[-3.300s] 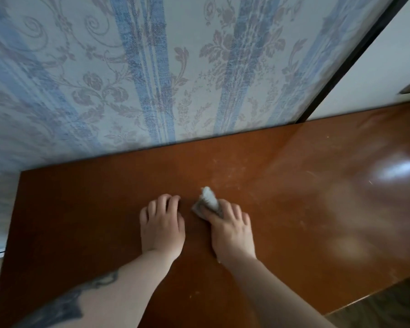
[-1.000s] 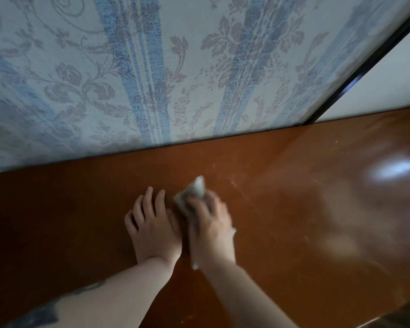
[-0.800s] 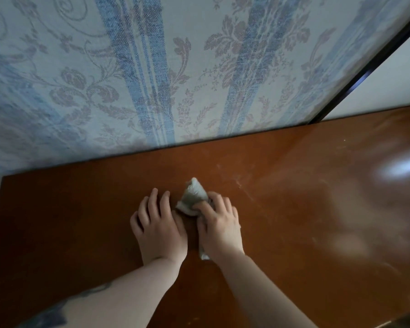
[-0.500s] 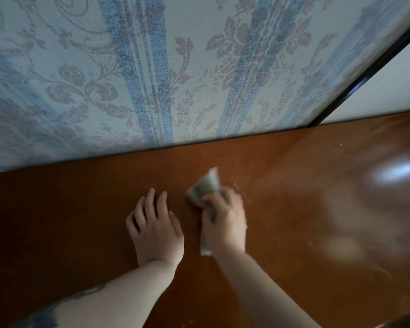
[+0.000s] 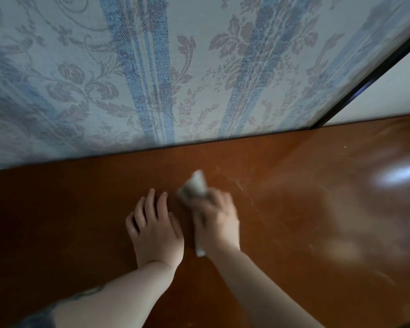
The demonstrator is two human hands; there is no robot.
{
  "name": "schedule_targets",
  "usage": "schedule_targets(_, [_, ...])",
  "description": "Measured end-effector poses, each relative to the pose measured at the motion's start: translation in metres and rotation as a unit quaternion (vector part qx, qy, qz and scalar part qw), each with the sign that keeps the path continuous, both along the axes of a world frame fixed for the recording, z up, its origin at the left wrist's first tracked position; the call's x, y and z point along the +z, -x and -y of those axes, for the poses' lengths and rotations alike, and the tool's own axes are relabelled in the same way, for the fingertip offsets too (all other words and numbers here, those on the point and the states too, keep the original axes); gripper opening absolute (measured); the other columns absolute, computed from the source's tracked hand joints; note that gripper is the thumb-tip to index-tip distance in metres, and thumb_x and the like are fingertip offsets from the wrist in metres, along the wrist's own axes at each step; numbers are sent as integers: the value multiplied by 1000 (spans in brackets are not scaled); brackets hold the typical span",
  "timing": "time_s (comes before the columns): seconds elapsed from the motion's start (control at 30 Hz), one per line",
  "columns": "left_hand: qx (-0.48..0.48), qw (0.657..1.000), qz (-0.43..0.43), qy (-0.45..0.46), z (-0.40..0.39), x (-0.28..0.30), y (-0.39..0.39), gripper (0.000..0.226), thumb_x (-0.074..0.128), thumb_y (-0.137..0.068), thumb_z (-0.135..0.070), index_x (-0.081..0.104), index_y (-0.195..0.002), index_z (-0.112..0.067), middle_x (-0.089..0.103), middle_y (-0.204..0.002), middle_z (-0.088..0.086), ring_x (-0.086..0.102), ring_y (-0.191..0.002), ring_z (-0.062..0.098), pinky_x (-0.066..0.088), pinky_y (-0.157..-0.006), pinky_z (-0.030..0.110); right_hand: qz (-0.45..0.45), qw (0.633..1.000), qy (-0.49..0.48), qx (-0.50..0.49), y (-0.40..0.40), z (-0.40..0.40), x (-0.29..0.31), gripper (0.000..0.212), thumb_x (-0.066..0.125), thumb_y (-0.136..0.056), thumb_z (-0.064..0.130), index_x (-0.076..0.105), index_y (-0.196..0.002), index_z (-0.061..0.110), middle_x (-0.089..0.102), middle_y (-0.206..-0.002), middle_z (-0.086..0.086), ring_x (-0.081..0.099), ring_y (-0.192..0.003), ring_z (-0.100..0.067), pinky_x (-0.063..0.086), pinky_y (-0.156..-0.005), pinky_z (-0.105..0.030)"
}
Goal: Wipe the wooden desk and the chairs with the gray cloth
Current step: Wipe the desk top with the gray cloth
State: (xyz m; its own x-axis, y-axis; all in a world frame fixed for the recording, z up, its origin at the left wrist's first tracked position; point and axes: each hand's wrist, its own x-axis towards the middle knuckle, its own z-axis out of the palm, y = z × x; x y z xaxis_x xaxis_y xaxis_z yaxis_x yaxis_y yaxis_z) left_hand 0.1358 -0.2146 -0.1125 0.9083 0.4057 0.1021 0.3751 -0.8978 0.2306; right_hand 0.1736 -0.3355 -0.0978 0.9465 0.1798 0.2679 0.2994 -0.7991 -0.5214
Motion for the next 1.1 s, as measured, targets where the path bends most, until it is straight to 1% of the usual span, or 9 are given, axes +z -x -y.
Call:
schedule_targets(0.1, [-5,1000,5,-4,0,1,0,45,40,-87,-29,54,-128,-16,47,-142,9,40,-129,30,27,-103,50,-1,990,28,138,-3,2,-4,30,59,-79,11,73,-103,22,61,-113,-2,50,-97,-26,46,-75,-37])
schedule_targets(0.33, [-7,1000,-17,-4,0,4,0,45,35,-91,-30,51,-132,-20,45,-144,6,37,-132,28,27,-105,50,-61,990,2,-126,-66,17,6,27,66,-81,9,74,-105,16,62,-109,-7,50,-97,-29,51,-75,-45])
schedule_targets(0.47, [-8,1000,-17,0,-1,2,0,51,33,-87,-34,52,-131,-15,46,-143,9,38,-130,29,28,-104,51,-24,991,80,108,-20,-21,10,30,50,-87,28,67,-111,26,56,-115,-3,50,-98,-26,47,-76,-37])
schedule_targets(0.57, [-7,1000,-18,1,-1,3,0,48,37,-89,-33,53,-130,-15,47,-142,8,39,-130,28,29,-104,50,-19,976,139,167,-21,-17,5,35,45,-89,34,62,-119,30,52,-122,-2,49,-102,-24,47,-81,-38])
schedule_targets(0.67, [-9,1000,-21,-1,0,3,0,43,39,-91,-28,52,-131,-18,45,-144,6,37,-131,27,27,-105,49,-34,988,138,53,-56,-7,5,36,58,-88,23,63,-123,31,52,-117,-7,49,-101,-29,48,-80,-43])
schedule_targets(0.8, [-3,1000,-28,0,1,3,0,42,39,-93,-26,50,-133,-19,44,-145,6,37,-132,28,30,-106,51,-167,964,130,-160,-83,-13,20,39,45,-99,29,49,-138,30,39,-127,-5,38,-114,-25,44,-91,-38])
schedule_targets(0.9, [-1,1000,-28,0,0,4,-1,47,34,-90,-30,51,-132,-18,45,-144,7,37,-131,28,29,-104,51,-92,990,96,-35,-77,-43,31,43,51,-95,24,49,-138,32,44,-121,-8,42,-107,-27,47,-78,-39])
schedule_targets(1.0, [-6,1000,-27,-6,0,4,0,48,32,-89,-31,51,-132,-17,45,-143,8,38,-131,29,30,-104,51,-125,979,136,89,-77,-61,27,44,48,-96,28,44,-140,31,40,-124,-7,41,-109,-27,46,-87,-41])
schedule_targets(1.1, [-3,1000,-29,4,0,5,0,47,32,-91,-30,51,-132,-19,45,-144,6,37,-131,27,29,-105,50,-163,972,164,-34,-89,-33,20,45,46,-97,27,43,-141,34,39,-124,-6,39,-112,-26,41,-88,-38])
